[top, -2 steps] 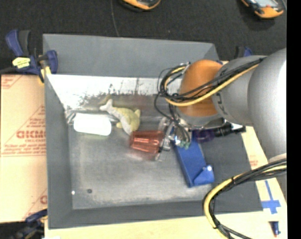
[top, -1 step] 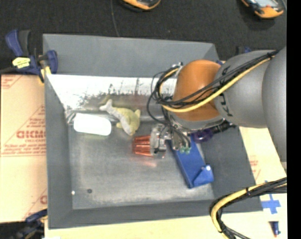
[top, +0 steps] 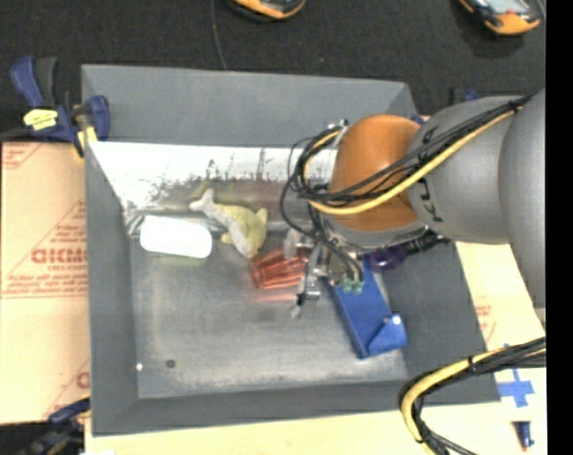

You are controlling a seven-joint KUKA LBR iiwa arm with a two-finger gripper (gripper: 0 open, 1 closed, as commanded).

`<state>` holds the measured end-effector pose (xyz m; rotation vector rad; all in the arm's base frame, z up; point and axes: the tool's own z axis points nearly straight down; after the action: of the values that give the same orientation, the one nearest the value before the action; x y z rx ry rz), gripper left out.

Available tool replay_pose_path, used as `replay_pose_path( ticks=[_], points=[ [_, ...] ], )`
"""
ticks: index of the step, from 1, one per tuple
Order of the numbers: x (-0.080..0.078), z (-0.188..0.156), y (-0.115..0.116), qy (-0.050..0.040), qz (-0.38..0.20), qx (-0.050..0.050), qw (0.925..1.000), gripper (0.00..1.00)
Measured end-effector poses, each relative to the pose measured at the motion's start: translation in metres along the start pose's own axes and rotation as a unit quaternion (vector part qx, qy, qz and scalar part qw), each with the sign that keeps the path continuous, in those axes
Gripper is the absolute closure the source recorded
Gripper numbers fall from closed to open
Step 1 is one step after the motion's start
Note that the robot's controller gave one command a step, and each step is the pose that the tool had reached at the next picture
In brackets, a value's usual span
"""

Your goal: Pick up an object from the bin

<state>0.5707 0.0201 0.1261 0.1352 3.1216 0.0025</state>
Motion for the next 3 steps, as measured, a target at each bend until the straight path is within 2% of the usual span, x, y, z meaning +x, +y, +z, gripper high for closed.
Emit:
replay_pose_path(
  ticks=[1,2,3],
  points=[
    [0.000,0.000,0.000,-0.0001,0.000,0.000,1.0000,0.00],
    [-0.018,0.026,0.002,-0.0062,-0.092,0.000,0.9958,0.00],
    [-0.026,0.056,0.003,-0.0030,-0.125,0.000,0.9921,1.00]
  ],
)
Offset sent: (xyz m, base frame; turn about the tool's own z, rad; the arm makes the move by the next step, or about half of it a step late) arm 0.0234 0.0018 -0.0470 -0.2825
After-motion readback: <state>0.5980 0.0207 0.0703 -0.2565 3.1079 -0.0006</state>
